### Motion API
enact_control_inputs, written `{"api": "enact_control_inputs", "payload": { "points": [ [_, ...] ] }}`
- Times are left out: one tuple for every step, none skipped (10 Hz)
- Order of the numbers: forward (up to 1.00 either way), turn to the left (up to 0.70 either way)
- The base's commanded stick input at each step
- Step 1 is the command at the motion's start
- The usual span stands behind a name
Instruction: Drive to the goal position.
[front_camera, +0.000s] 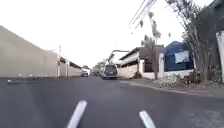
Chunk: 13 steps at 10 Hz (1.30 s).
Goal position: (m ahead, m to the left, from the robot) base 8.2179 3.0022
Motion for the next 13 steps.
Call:
{"api": "enact_control_inputs", "payload": {
  "points": [
    [1.00, 0.00],
    [1.00, 0.00],
    [1.00, 0.00],
    [1.00, 0.00],
    [1.00, 0.00],
    [1.00, 0.00],
    [1.00, 0.00],
    [1.00, 0.00],
    [1.00, 0.00],
    [1.00, 0.00],
    [1.00, 0.00],
    [1.00, 0.00],
    [1.00, 0.00]
  ]
}}
